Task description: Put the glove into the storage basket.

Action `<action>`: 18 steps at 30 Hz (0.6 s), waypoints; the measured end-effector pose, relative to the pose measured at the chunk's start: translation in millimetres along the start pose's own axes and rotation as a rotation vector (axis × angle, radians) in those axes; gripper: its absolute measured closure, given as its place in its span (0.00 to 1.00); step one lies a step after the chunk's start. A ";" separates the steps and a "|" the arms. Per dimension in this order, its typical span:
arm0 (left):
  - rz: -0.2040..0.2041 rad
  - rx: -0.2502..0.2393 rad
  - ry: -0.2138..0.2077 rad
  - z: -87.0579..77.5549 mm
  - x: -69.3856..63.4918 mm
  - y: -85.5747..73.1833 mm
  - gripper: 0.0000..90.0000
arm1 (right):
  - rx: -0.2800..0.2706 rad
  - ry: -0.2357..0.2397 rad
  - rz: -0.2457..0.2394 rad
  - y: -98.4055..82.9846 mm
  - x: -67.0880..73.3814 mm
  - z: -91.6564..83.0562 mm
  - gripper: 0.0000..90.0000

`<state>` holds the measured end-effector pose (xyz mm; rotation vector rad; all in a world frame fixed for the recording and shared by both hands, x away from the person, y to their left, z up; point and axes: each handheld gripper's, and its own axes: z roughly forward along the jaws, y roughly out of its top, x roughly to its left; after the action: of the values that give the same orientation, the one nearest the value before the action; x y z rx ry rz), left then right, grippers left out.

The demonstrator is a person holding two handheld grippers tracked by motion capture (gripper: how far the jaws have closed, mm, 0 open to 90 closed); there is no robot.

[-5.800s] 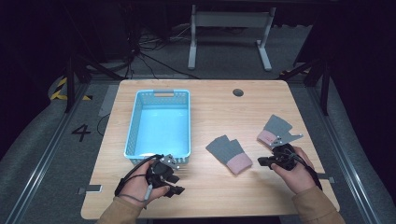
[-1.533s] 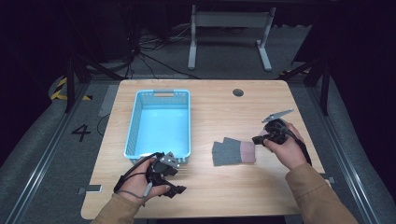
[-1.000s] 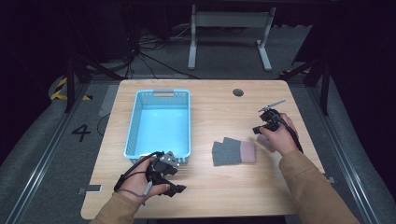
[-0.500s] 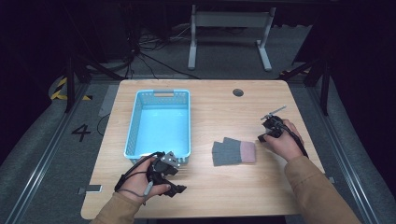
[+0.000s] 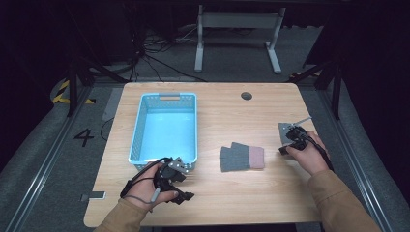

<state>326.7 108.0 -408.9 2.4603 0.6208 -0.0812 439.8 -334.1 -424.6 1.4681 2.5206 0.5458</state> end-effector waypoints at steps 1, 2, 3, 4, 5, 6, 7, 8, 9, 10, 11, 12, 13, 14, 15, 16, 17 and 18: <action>0.002 0.000 -0.002 0.0 0.0 0.0 0.36 | 0.004 -0.001 0.007 -3.6 -2.9 -1.7 1.00; 0.002 0.000 -0.003 -0.1 -0.1 0.0 0.36 | 0.008 -0.001 0.011 -5.1 -4.3 -2.8 1.00; 0.002 0.000 -0.003 -0.1 -0.1 0.0 0.36 | 0.007 -0.005 0.015 -6.6 -5.4 -3.1 1.00; 0.001 0.000 -0.002 -0.1 0.0 0.0 0.36 | 0.008 -0.005 0.019 -7.6 -6.4 -3.7 1.00; 0.001 0.000 -0.002 -0.1 0.0 0.1 0.36 | 0.005 -0.005 0.021 -8.0 -7.2 -4.6 1.00; 0.001 0.000 -0.002 -0.1 0.0 0.1 0.36 | 0.005 -0.005 0.021 -8.0 -7.2 -4.6 1.00; 0.001 0.001 -0.002 0.1 0.0 0.1 0.36 | -0.004 -0.002 0.017 -7.9 -8.0 -5.7 1.00; -0.002 0.004 -0.004 0.2 -0.2 0.3 0.36 | -0.026 -0.002 0.019 -5.4 -9.1 -9.4 1.00; 0.000 0.002 -0.005 0.5 -0.1 0.4 0.36 | -0.040 -0.006 0.027 -3.0 -10.1 -11.3 1.00; -0.005 0.005 -0.002 0.7 -0.4 0.3 0.36 | -0.057 -0.011 0.031 -0.1 -12.6 -12.4 1.00; -0.002 0.003 -0.001 1.1 -0.2 0.3 0.36 | -0.073 -0.013 0.043 3.2 -16.0 -12.9 1.00; 0.000 0.002 -0.003 1.4 0.0 0.3 0.36 | -0.084 -0.016 0.056 6.5 -19.6 -12.7 1.00; 0.000 0.002 -0.003 1.4 0.0 0.3 0.36 | -0.093 -0.021 0.064 9.8 -22.9 -12.5 1.00; -0.002 0.002 -0.004 1.7 0.7 -0.4 0.36 | -0.101 -0.027 0.075 13.4 -25.6 -12.0 1.00; -0.005 0.004 -0.002 1.7 1.3 -0.9 0.36 | -0.107 -0.038 0.077 17.0 -28.1 -11.1 1.00; -0.005 0.004 -0.002 1.7 1.3 -0.9 0.36 | -0.107 -0.038 0.077 17.0 -28.1 -11.1 1.00; -0.006 0.007 -0.004 1.9 2.9 -1.8 0.36 | -0.112 -0.052 0.081 24.2 -33.1 -9.0 1.00; -0.009 0.008 -0.004 1.9 3.2 -2.2 0.36 | -0.118 -0.057 0.090 27.6 -35.8 -7.8 1.00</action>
<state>328.7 109.8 -412.3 2.4645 0.6314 -0.0925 477.2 -354.5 -407.8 1.5373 2.3455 0.6457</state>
